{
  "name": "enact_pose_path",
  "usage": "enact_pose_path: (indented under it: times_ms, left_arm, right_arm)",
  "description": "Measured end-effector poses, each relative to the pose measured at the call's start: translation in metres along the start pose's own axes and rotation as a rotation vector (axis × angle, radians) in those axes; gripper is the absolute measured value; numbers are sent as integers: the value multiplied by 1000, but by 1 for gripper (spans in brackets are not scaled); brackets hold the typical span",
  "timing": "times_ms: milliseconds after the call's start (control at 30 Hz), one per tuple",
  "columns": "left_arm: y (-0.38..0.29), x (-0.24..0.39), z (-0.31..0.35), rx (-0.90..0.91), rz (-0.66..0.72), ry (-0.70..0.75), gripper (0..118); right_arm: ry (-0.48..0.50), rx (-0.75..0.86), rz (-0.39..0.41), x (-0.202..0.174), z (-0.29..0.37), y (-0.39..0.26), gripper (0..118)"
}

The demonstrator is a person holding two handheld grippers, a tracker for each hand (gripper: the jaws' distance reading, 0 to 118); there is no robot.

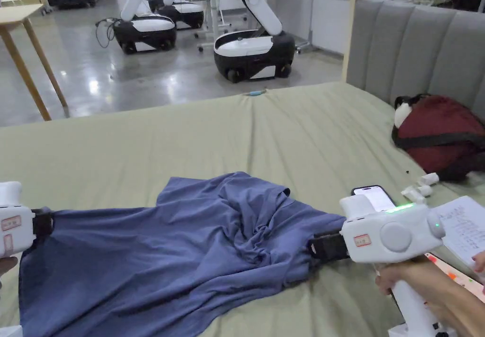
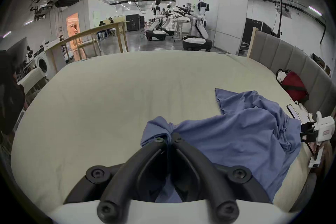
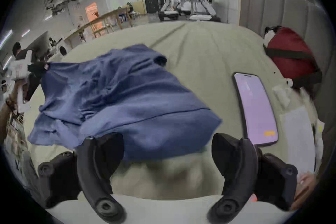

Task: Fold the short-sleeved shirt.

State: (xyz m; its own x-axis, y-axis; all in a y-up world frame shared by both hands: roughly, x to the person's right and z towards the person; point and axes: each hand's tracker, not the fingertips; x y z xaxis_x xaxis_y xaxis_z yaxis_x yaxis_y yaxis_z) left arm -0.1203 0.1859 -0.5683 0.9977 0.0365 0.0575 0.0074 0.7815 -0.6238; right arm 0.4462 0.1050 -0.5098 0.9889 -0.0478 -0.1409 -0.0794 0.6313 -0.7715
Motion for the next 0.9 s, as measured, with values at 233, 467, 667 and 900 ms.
enact_pose_path:
  times_ms: [233,467,667,900]
  left_arm:
    - [-14,0,6,-21,-27,14,0]
    - [3,2,43,111,-2,-26,0]
    - [90,13,102,317,-21,-13,0]
    - [212,9,169,520,26,97,0]
  right_arm:
    - [-29,78,119,-34,-7,19,6]
    - [52,282,50,-53,48,56,6]
    - [108,525,94,-91,123,156,6]
    - [54,733,85,-131,216,288,6]
